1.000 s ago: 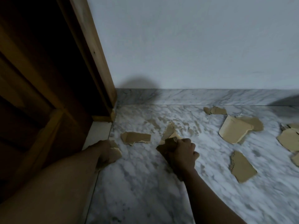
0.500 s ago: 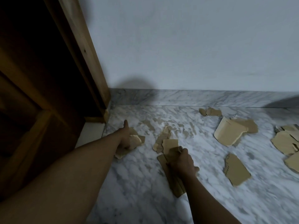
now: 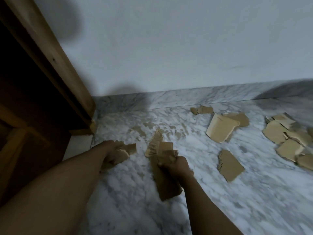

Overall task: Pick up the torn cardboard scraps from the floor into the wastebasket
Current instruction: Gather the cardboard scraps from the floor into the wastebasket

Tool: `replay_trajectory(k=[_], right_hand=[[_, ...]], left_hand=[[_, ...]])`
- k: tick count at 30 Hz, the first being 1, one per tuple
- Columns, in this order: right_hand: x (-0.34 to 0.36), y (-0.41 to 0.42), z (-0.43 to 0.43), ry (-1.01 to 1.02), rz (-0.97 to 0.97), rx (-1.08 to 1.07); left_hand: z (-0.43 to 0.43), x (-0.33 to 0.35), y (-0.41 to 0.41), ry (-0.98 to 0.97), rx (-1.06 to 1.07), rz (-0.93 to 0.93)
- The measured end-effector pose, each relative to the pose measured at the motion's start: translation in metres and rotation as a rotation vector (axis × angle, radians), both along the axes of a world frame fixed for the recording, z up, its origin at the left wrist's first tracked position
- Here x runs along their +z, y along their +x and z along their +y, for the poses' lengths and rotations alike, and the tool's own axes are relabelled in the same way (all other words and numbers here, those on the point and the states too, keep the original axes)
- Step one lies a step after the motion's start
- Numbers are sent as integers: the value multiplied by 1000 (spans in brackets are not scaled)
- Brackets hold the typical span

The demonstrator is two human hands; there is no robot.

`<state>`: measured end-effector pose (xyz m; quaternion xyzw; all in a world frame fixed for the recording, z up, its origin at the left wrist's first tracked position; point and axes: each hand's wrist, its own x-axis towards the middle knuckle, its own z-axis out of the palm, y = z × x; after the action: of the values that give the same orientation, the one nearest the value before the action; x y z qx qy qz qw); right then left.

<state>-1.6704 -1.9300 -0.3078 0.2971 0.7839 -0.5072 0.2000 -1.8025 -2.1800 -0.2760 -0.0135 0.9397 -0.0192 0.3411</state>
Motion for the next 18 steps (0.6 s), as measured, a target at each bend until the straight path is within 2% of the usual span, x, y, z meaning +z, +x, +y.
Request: replay_trajectory(k=[2,4,6,8,10,13,16,18], right_hand=[[7,-2,19,-92,31,-157],[13,-5,47,-97,32,-342],[19,-5,80,112,-34,-468],[28,1,110,378,-151,-484],[35,11,134,468,-233,-506],[26,29,153,396,-300,-482],[10,42,146,446,-307,-426],[6,44,143,491,-330,-427]], left_hand=[[3,5,-8,13,16,6],[14,14,-14,89,102,34],[36,23,-19,313,226,58],[70,28,-18,598,255,76],[109,29,-9,712,197,16],[164,9,2,594,49,-31],[190,-19,10,270,-135,24],[197,-24,16,195,-87,37]])
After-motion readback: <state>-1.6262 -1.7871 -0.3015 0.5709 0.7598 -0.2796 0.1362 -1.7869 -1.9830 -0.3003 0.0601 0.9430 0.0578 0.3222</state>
